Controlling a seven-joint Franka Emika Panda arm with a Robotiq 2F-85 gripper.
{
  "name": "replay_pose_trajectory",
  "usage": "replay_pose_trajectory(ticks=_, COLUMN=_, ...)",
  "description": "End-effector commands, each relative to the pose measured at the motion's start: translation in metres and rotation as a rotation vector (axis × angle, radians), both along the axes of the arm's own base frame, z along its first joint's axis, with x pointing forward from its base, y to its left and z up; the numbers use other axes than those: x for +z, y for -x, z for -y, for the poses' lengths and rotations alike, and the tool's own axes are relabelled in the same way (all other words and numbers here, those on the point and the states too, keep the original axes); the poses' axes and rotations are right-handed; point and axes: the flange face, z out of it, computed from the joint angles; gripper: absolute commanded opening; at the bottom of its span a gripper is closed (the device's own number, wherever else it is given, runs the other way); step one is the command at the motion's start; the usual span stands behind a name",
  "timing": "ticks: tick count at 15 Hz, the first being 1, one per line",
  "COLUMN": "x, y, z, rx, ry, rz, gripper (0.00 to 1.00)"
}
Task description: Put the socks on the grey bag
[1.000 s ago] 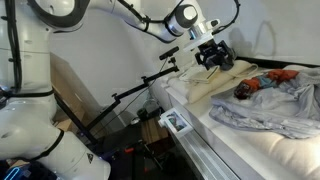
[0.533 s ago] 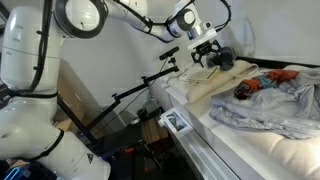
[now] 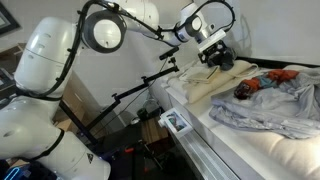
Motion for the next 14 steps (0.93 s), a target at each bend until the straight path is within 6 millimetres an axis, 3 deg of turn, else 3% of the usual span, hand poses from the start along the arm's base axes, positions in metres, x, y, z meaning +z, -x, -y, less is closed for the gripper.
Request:
replay_pose_trajectory(ticks=1, x=-0.003, y=-0.017, z=-0.012, rx=0.048, ry=0.002, rz=0.073, gripper=1.00)
replay_pose_trajectory(ticks=8, x=-0.013, y=-0.028, z=-0.021, rx=0.072, ry=0.023, rz=0.101, gripper=1.00)
replay_pose_trajectory(ticks=10, x=-0.017, y=-0.029, z=-0.024, rx=0.073, ry=0.026, rz=0.096, gripper=0.74)
replay_pose_trajectory(ticks=14, x=-0.017, y=-0.031, z=-0.026, rx=0.078, ry=0.037, rz=0.104, gripper=0.43)
